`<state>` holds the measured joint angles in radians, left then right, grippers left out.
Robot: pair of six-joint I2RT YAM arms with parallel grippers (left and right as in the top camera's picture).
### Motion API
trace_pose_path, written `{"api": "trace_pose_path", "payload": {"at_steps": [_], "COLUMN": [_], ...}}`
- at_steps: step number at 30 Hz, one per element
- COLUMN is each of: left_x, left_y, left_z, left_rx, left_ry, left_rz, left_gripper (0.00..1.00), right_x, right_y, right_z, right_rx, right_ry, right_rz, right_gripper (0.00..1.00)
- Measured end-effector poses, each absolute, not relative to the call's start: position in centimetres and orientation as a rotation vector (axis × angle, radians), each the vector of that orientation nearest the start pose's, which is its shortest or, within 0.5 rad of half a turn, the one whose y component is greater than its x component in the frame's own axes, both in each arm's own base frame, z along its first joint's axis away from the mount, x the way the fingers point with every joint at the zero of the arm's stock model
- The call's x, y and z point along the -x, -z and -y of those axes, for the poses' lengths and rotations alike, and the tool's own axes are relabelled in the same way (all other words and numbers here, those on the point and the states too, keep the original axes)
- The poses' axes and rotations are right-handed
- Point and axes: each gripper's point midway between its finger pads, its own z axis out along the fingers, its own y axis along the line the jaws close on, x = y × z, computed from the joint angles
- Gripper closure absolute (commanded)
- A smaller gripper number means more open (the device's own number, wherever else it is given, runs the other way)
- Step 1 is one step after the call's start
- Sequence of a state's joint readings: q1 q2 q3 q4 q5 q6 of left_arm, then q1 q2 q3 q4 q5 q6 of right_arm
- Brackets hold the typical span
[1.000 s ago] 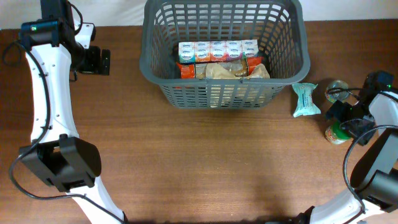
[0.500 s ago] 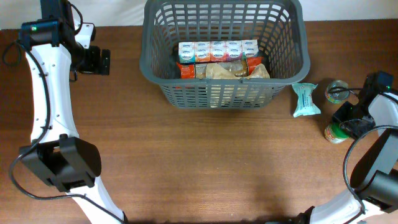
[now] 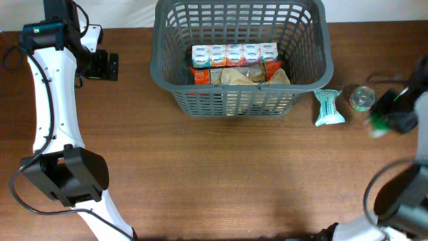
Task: Pack container
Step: 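Lift the jar and lower it into the basket, then release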
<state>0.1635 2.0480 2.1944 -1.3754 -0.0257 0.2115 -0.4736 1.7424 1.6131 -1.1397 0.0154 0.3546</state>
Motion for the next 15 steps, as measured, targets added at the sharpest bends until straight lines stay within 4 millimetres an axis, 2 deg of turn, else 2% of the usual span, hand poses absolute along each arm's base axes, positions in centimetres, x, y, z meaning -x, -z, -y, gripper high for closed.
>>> {"api": "trace_pose_path", "payload": {"at_steps": [1,2,4,6,9,12,14,15], "left_x": [-45.0,-45.0,-45.0,-45.0,-45.0,-45.0,-45.0,-45.0], "left_y": [-21.1,-21.1,-21.1,-21.1,-21.1,-21.1,-21.1,-21.1], "left_z": [-7.9,-7.9,-7.9,-7.9,-7.9,-7.9,-7.9,-7.9], "left_rx": [-0.061,-0.061,-0.061,-0.061,-0.061,-0.061,-0.061,-0.061], "left_ry": [-0.126,-0.126,-0.126,-0.126,-0.126,-0.126,-0.126,-0.126], "left_rz": [-2.808,-2.807,-2.808,-2.807,-2.807,-2.807,-2.807,-2.807], "left_gripper": [0.01,0.01,0.01,0.01,0.01,0.01,0.01,0.01], "right_x": [-35.3,-35.7,-36.4,-36.6,-36.3,-35.9,-35.9,-36.0], "right_y": [-20.3,-22.2,-28.4,-33.9,-41.0,-44.4,-45.2,-45.2], "right_z": [17.7,17.4,15.8,13.1,7.3,2.4,-1.1,-2.0], "right_rx": [-1.091,-1.058,-0.922,-0.766,-0.475,-0.241,-0.088,-0.047], "right_ry": [0.042,0.038,0.023,-0.004,-0.076,-0.136,-0.177,-0.188], "right_rz": [-2.526,-2.487,-2.376,-2.277,-2.145,-2.072,-2.055,-2.057], "right_gripper": [0.55,0.55,0.55,0.55,0.55,0.55,0.55,0.55]}}
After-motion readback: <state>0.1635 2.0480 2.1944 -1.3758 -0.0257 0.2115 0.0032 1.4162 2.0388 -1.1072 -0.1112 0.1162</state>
